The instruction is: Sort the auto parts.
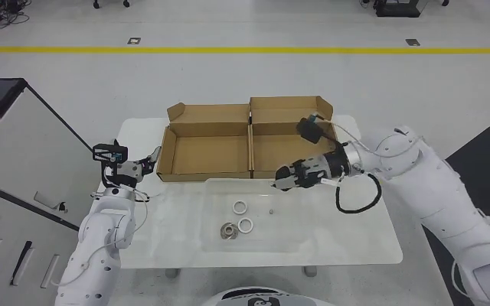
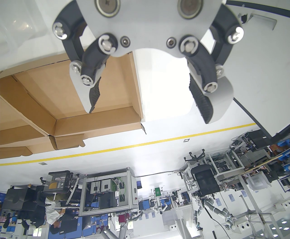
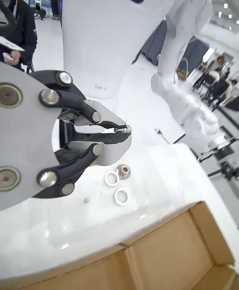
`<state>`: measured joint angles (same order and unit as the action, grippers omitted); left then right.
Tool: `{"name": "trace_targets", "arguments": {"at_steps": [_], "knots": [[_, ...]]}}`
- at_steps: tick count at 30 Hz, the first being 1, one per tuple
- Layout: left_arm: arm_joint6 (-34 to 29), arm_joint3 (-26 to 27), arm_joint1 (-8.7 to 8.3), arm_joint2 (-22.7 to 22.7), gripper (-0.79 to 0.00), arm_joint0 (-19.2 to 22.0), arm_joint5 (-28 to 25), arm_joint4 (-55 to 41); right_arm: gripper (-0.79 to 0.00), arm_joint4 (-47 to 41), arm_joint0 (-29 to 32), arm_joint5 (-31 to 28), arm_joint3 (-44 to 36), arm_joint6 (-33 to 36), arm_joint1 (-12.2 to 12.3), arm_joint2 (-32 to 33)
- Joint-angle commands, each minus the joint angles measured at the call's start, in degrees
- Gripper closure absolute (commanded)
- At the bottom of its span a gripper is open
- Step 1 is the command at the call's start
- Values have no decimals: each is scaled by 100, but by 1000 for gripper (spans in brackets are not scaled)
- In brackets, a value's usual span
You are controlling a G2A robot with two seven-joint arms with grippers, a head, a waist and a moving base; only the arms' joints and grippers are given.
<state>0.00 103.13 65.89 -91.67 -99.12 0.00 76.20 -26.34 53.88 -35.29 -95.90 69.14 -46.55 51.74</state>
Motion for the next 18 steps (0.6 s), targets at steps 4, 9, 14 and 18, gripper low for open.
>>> {"name": "trace_targets", "arguments": {"at_steps": [4,9,14,18], "knots": [[0,0,0,0,-785,0,0,0,0,-965,-75,-340,-208,-354,-71,-192],[0,0,0,0,-785,0,0,0,0,-1801,-259,-621,-424,-634,-178,-451],[0,0,0,0,-785,0,0,0,0,-2240,-489,-835,-693,-847,-317,-690],[0,0,0,0,-785,0,0,0,0,-2240,-489,-835,-693,-847,-317,-690]]}}
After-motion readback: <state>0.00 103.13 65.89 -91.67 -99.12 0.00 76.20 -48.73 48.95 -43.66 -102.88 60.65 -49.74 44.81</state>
